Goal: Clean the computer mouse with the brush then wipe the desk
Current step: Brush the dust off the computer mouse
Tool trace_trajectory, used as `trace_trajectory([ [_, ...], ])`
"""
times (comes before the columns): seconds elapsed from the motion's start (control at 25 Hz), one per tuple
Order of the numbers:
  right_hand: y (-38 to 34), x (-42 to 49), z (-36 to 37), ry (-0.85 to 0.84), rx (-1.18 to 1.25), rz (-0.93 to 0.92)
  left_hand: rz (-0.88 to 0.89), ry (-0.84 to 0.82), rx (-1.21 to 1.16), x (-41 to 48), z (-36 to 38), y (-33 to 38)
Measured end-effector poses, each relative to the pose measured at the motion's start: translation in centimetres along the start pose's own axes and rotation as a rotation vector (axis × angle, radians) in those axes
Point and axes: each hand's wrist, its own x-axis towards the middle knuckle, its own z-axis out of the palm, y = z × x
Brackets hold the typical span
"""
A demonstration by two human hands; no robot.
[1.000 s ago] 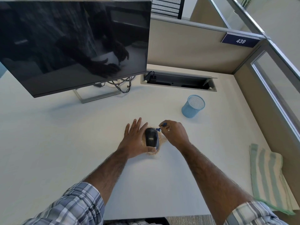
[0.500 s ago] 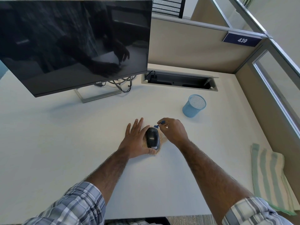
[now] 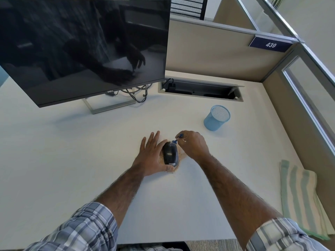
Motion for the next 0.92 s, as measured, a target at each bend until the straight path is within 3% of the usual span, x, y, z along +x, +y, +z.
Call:
trace_trajectory([
  [0.32,0.8,-0.9,0.3,0.076,0.041,0.053,-0.007,-0.014,-0.015,0.0,0.0,0.1],
  [0.48,0.3,-0.8,0.0,0.001,0.095,-0.026,-0.003,-0.01,-0.003,0.0,-0.1,0.2],
  [0.84,0.1,-0.1,-0.9,0.016,0.018,0.109,-0.001,-0.01,-0.006,0.1,0.0,0.0],
  [0.92,0.4,-0.4,-1.0,0.05,0.096,0.125,-0.006,-0.01,-0.004,0.1,0.0,-0.1],
])
